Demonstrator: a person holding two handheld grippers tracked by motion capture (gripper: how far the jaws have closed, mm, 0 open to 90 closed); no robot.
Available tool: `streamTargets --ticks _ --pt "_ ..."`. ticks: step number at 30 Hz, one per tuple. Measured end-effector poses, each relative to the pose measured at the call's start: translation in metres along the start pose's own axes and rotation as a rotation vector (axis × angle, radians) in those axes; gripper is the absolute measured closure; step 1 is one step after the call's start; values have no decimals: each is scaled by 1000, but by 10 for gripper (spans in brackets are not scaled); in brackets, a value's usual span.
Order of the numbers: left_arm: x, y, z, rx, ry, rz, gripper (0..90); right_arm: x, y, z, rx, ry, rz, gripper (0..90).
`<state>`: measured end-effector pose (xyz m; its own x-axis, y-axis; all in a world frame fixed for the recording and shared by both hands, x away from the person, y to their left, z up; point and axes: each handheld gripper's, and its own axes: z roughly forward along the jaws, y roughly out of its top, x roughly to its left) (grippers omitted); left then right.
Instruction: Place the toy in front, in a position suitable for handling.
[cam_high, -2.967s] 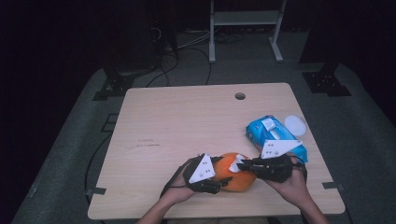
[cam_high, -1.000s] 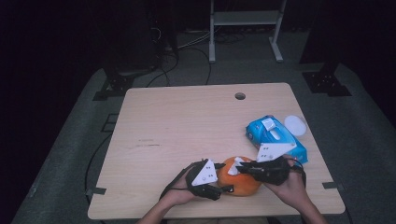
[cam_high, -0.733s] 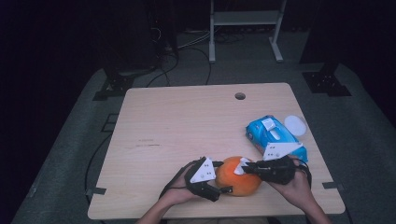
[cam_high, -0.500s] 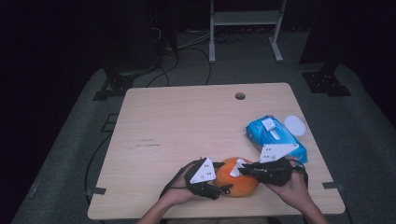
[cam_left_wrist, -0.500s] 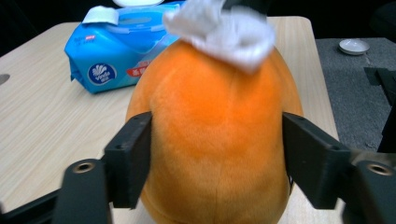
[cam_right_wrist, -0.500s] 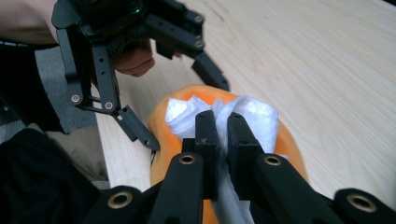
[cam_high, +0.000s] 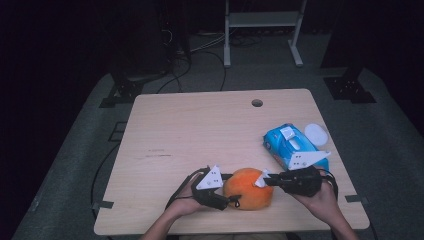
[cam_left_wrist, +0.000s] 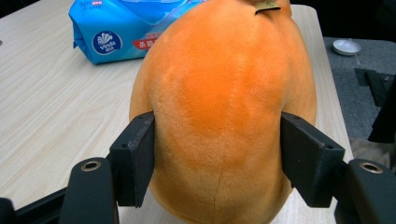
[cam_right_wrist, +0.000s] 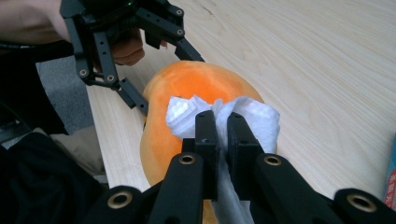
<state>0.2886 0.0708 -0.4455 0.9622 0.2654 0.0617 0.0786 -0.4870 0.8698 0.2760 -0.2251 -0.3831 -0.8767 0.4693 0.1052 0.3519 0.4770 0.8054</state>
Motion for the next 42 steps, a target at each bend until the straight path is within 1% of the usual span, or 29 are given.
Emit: streamTargets --ticks 1,2,4,5,8,10,11,13,16,17,18,20,21,22,24,25,26,27,28,29,31,32,34,36,37,39,40,41,42 --pt "0 0 0 0 0 0 329 0 0 0 0 0 0 843" --pt "1 -1 0 -2 -1 -10 329 -1 -1 -2 6 12 2 842" --pt "1 -1 0 -1 1 -10 329 -3 -2 -3 18 25 5 842" --pt "1 -1 0 -1 1 -10 329 -3 -2 -3 18 25 5 842" --pt "2 -2 -1 -2 3 -22 329 -7 -5 -10 41 35 6 842" --pt "3 -2 0 -4 1 -33 328 -7 -5 -12 41 50 15 842" --pt "3 -2 0 -4 1 -33 328 -7 -5 -12 41 50 15 842" --pt "2 -1 0 -4 7 -25 327 -8 -4 -12 56 58 11 841" --pt "-2 1 2 -4 7 9 326 -9 -5 -8 53 54 20 840" --pt "-2 1 2 -4 7 9 326 -9 -5 -8 53 54 20 840" --pt "-5 3 3 -6 5 27 326 -10 -5 -5 42 32 30 840" --pt "-9 5 4 -5 3 43 326 -10 -5 -4 37 27 31 840" --pt "-10 6 3 -1 -4 50 316 -10 -4 -3 22 10 39 840" --pt "-10 6 3 0 -9 46 308 -10 -4 -1 21 14 32 840" --pt "-7 7 1 -7 -36 7 257 -9 -4 2 30 30 33 840" --pt "-4 7 1 -16 -51 -23 221 -8 -5 3 43 48 31 840" --pt "-2 8 0 -26 -63 -55 184 -8 -6 4 51 69 26 840" --pt "1 8 1 -39 -79 -101 150 -8 -6 5 53 88 28 840" --pt "2 9 2 -33 -83 -121 108 -8 -7 6 57 123 33 839" --pt "2 9 4 -20 -81 -126 93 -7 -7 8 60 151 38 839" --pt "2 9 6 -16 -79 -129 96 -6 -7 9 66 155 34 839" --pt "0 8 8 -10 -72 -129 155 -5 -5 10 71 140 26 839" --pt "-2 10 6 -22 -47 -99 279 -5 -5 10 64 115 26 840" --pt "-2 13 2 -57 -12 -59 365 -5 -3 7 47 96 32 841" --pt "-3 15 1 -81 19 -38 381 -5 -2 5 30 75 29 841" --pt "-3 19 -5 -124 110 30 402 -5 2 1 -9 17 26 841" --pt "-3 21 -7 -143 150 69 402 -5 4 1 -30 1 31 841" --pt "-3 21 -7 -143 150 69 401 -5 6 3 -39 -14 28 841" --pt "-3 18 -6 -136 179 111 389 -5 7 6 -38 -35 20 841"
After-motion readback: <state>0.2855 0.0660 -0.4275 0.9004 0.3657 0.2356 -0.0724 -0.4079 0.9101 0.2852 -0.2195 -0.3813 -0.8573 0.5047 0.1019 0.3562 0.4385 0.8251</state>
